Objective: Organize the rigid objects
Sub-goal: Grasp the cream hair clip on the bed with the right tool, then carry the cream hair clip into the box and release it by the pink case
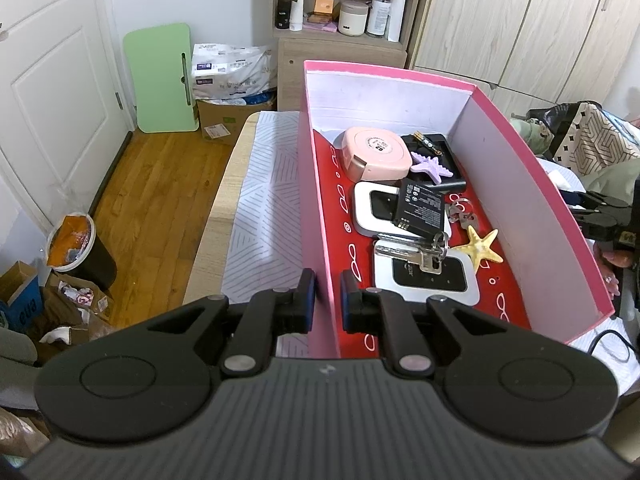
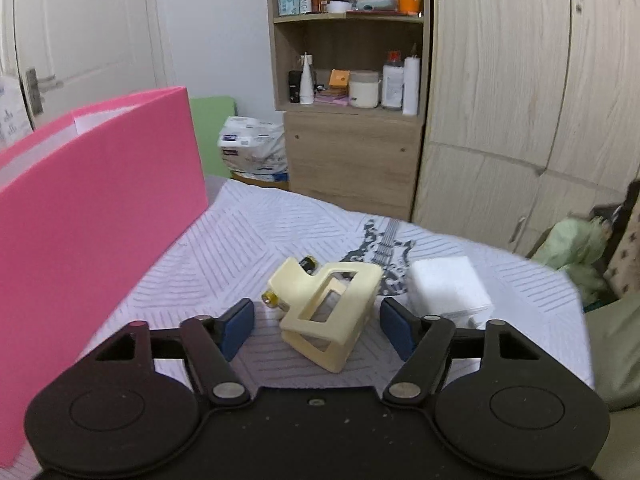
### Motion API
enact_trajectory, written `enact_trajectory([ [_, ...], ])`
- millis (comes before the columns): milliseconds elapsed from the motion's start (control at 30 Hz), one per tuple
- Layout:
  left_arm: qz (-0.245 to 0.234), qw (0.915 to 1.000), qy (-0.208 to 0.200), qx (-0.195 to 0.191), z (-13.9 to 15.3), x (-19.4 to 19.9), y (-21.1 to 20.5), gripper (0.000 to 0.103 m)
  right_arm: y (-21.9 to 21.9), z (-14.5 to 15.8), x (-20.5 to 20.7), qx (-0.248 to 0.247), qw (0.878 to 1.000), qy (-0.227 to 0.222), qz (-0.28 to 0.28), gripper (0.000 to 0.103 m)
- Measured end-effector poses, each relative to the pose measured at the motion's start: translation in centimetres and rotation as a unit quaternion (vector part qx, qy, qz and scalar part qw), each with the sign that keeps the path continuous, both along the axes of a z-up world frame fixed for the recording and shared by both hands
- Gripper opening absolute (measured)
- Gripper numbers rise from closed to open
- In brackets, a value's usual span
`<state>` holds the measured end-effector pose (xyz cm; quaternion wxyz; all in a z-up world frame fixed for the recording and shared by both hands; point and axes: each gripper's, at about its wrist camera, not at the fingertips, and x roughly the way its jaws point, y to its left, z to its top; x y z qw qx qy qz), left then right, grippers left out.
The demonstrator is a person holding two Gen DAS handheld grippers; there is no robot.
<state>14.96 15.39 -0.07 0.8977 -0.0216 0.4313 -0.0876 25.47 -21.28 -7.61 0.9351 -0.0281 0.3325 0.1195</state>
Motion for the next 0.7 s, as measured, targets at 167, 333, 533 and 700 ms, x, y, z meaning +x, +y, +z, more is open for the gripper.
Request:
enact_trajectory([
  [167, 0.000, 1.0000, 0.003, 0.000, 0.0, 0.1, 0.0, 0.011, 0.2, 0.6, -1.2, -0.009, 1.000, -0.007, 0.015, 0.053],
  [333, 0.002, 1.0000, 0.004, 0.000, 0.0, 0.1, -0.1, 0.011, -0.1, 1.0, -2.6, 0.000, 1.000, -0.010, 0.019, 0.053],
  [533, 0.003, 1.0000, 0.004, 0.001, 0.0, 0.1, -0.1, 0.011, -0.7, 1.9, -4.4, 0.030, 0.999, -0.015, 0.024, 0.053],
  [700, 0.002, 1.0000, 0.004, -0.001, 0.0, 0.0, -0.1, 0.011, -0.7, 4.0, -6.1, 0.051, 0.997, -0.034, 0.036, 0.053],
])
